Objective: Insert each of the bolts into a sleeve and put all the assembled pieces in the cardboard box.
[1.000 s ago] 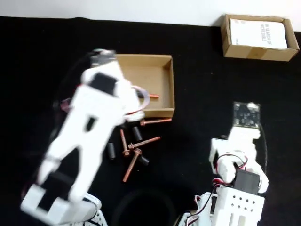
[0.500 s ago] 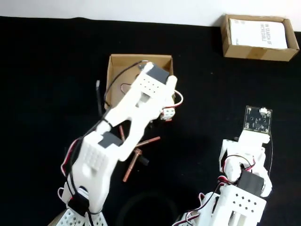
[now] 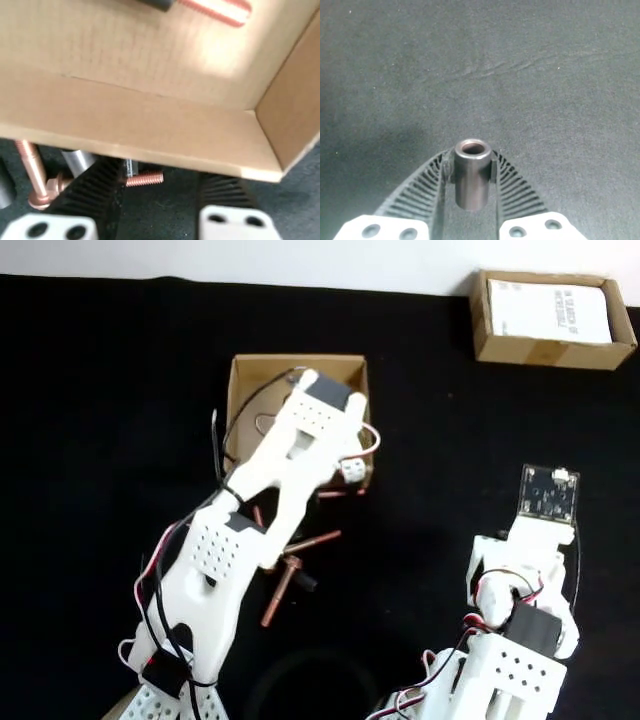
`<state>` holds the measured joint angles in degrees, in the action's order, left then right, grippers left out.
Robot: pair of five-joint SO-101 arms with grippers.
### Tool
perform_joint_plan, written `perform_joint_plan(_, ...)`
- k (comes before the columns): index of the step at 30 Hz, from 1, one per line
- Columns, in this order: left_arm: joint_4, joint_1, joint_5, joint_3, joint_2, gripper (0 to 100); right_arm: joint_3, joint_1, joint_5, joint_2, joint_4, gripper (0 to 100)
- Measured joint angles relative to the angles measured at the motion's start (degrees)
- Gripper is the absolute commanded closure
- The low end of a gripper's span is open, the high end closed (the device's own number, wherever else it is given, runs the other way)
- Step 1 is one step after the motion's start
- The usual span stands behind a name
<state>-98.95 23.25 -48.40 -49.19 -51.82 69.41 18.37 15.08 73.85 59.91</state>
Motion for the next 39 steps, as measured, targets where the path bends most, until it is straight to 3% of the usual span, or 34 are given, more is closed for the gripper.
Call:
perform_joint_plan(15, -0.44, -2.73, -2.99, -1.23, -2.46, 76, 3.34, 0.0, 5.01, 0.09, 0.0, 99.2)
perform_joint_plan(39, -1.49, -4.4, -6.24, -3.34, -8.26, 76, 3.34, 0.0, 5.1, 0.09, 0.0, 99.2)
